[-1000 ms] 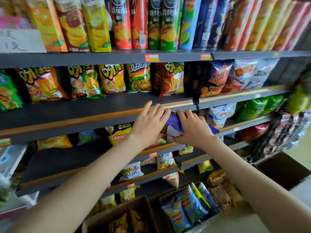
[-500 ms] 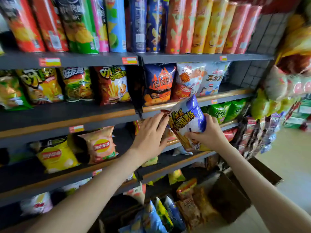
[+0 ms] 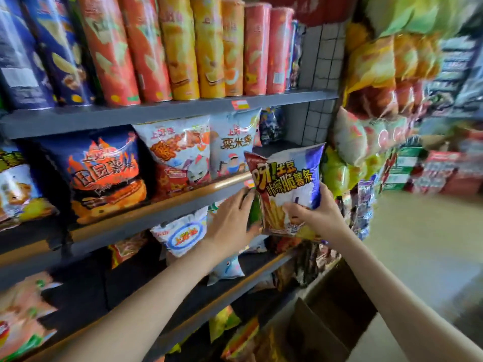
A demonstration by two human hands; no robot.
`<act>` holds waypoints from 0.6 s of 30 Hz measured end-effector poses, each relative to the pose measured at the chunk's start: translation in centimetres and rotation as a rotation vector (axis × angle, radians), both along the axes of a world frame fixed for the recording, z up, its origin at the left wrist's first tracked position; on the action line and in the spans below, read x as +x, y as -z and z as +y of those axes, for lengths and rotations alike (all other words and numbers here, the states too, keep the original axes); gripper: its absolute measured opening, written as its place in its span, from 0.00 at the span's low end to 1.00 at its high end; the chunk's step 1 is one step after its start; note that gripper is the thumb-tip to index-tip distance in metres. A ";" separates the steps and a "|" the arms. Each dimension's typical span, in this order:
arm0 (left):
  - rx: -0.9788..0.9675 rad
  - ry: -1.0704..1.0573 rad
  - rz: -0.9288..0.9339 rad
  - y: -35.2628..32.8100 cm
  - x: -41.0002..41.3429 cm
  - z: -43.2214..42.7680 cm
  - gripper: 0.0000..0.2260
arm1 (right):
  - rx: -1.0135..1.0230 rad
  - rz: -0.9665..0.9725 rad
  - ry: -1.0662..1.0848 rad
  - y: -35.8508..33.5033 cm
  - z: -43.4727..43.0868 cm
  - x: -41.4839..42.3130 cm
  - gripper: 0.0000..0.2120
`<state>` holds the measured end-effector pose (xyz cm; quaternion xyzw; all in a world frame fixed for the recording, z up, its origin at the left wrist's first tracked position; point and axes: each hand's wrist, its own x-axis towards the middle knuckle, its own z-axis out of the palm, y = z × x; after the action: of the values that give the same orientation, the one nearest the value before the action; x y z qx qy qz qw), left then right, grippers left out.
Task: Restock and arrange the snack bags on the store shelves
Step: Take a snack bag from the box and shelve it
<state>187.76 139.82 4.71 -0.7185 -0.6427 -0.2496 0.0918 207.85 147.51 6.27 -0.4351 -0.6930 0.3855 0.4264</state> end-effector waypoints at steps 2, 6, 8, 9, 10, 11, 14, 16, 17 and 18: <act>0.011 -0.015 -0.011 -0.2 1.2 5.0 0.31 | -0.050 0.076 -0.038 -0.8 4.2 1.5 0.26; 0.039 -0.079 0.049 -1.0 3.1 13.9 0.31 | -0.212 0.184 -0.154 -2.2 12.2 4.2 0.32; 0.075 -0.111 0.099 -1.3 3.5 17.2 0.31 | -0.232 0.190 -0.168 -2.4 15.7 5.0 0.34; 0.090 -0.129 0.115 -1.4 3.6 18.7 0.30 | -0.235 0.198 -0.171 -2.4 17.2 5.3 0.34; 0.096 -0.150 0.123 -1.5 3.5 19.9 0.30 | -0.224 0.210 -0.173 -2.2 18.5 5.4 0.34; 0.103 -0.172 0.134 -1.5 3.3 20.9 0.30 | -0.204 0.225 -0.176 -2.1 19.8 5.4 0.34; 0.146 -0.266 0.195 -1.5 2.2 23.3 0.29 | -0.135 0.288 -0.227 -1.9 23.9 4.5 0.35; 0.157 -0.334 0.211 -1.2 1.7 24.3 0.28 | -0.085 0.315 -0.295 -1.9 26.7 3.6 0.36; 0.162 -0.354 0.209 -0.9 1.5 24.7 0.28 | -0.051 0.321 -0.330 -1.9 28.0 3.2 0.37; 0.153 -0.362 0.205 -0.6 1.5 25.1 0.28 | -0.018 0.321 -0.368 -1.9 29.1 2.8 0.37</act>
<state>189.25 164.93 5.30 -0.6040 -0.7277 -0.2027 0.2541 210.67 176.59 8.20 -0.2387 -0.6805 0.5269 0.4498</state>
